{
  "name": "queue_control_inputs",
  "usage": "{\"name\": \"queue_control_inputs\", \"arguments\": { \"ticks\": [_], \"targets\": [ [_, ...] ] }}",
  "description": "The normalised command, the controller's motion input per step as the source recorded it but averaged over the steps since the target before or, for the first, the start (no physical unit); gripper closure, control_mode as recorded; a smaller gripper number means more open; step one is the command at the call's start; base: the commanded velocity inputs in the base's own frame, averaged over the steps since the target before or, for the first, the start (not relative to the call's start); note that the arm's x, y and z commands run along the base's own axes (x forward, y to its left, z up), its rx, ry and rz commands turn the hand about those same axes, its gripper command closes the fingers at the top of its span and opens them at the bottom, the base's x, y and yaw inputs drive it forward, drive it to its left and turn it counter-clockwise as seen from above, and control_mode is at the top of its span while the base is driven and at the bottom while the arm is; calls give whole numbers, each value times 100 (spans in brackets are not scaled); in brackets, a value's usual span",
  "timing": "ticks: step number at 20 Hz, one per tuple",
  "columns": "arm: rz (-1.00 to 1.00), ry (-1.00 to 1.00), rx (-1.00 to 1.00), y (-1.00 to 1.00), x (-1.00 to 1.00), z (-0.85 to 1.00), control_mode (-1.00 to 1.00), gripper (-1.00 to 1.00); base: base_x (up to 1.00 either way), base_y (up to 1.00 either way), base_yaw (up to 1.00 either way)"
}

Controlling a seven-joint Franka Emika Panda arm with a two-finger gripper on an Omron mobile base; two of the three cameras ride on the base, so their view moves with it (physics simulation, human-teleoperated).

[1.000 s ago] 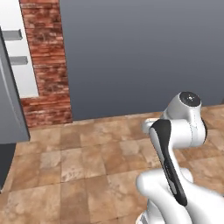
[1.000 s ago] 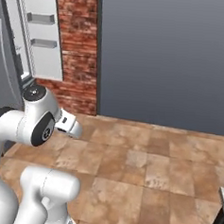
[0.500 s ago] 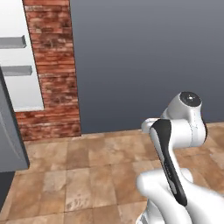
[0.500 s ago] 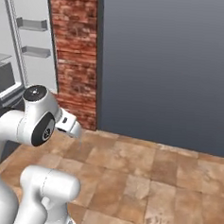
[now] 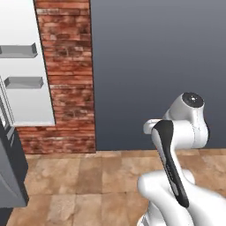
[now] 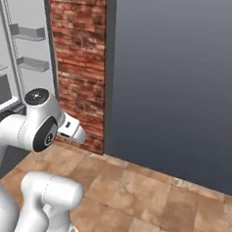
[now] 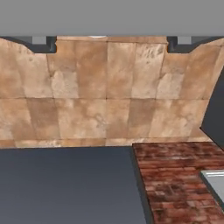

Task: Retrieve the sausage and cheese from the fridge and place them on the cutting board on the counter.

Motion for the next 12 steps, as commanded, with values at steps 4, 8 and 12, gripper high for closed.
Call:
{"name": "queue_control_inputs", "arguments": {
  "ticks": [4,8,12],
  "targets": [
    [0,0,0,0,0,0,100,-100,98,-20,56],
    [0,0,0,0,0,0,100,-100,75,-9,77],
    [0,0,0,0,0,0,100,-100,74,-8,77]
  ]
}}
